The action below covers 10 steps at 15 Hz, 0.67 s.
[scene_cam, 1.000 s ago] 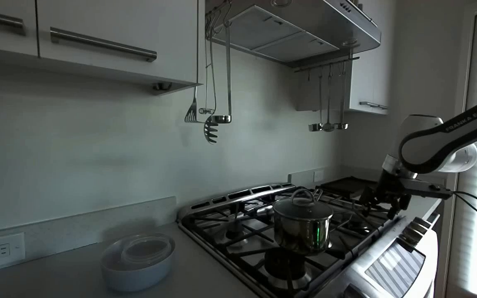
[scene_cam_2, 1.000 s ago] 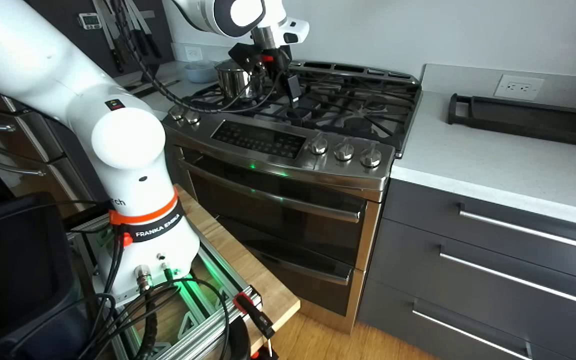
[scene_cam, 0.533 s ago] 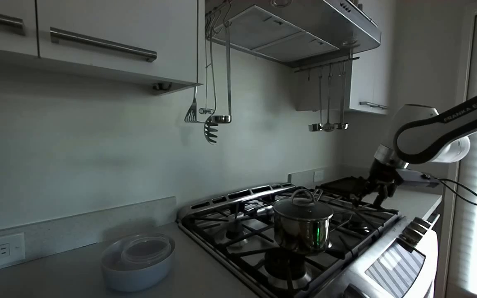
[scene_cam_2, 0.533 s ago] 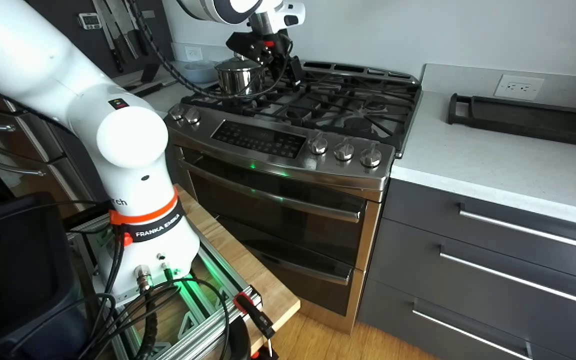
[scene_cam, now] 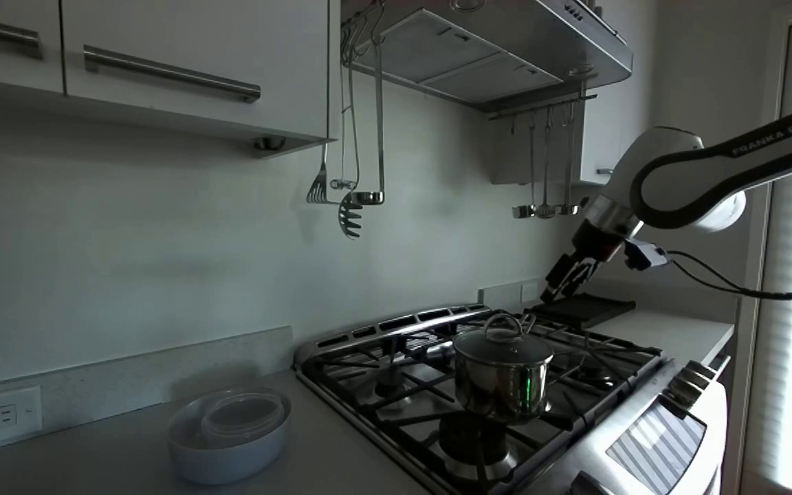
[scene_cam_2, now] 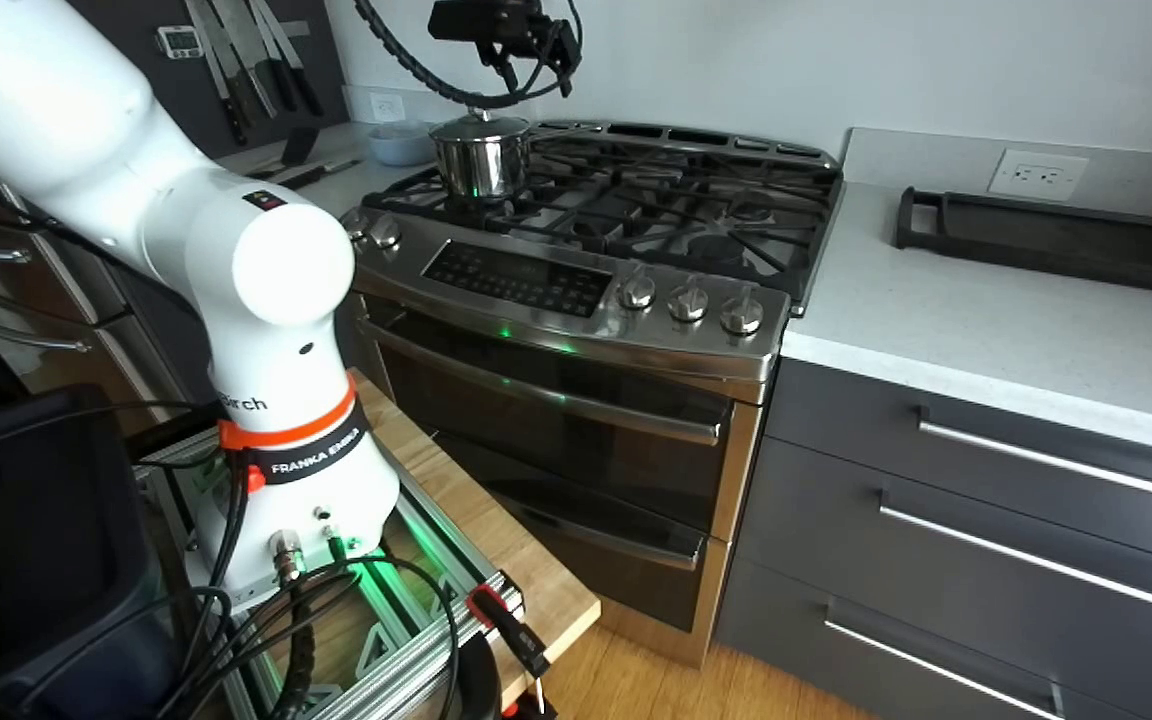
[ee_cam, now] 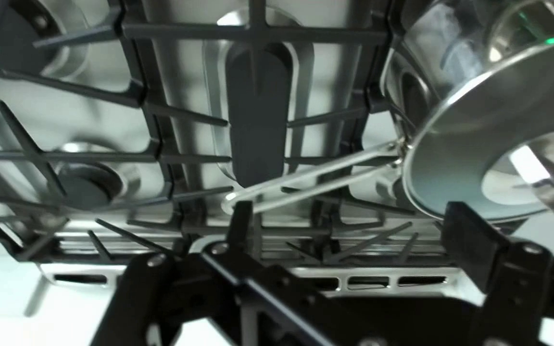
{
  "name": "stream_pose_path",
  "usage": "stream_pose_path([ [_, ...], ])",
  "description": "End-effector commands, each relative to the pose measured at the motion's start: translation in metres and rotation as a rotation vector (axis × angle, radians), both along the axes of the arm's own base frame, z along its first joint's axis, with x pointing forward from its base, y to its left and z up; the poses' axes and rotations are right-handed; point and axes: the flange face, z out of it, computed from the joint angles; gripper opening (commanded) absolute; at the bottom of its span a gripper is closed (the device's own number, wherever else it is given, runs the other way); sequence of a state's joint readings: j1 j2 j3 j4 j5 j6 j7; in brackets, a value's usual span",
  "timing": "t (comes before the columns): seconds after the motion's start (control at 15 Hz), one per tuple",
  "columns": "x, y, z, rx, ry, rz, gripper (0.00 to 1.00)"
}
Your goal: Remove the lid from the silver pot
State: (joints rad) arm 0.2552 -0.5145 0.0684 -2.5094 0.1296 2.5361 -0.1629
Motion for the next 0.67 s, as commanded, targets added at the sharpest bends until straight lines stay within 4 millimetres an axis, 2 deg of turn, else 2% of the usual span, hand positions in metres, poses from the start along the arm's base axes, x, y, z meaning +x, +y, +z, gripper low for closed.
stream_pose_path([
  [0.0, 0.01, 0.033, 0.015, -0.012, -0.037, 0.196, 1.0],
  [0.27, 0.015, 0.063, 0.016, -0.016, -0.05, 0.418, 1.0],
  [0.6, 0.021, 0.089, -0.004, -0.009, 0.019, 0.664, 1.0],
])
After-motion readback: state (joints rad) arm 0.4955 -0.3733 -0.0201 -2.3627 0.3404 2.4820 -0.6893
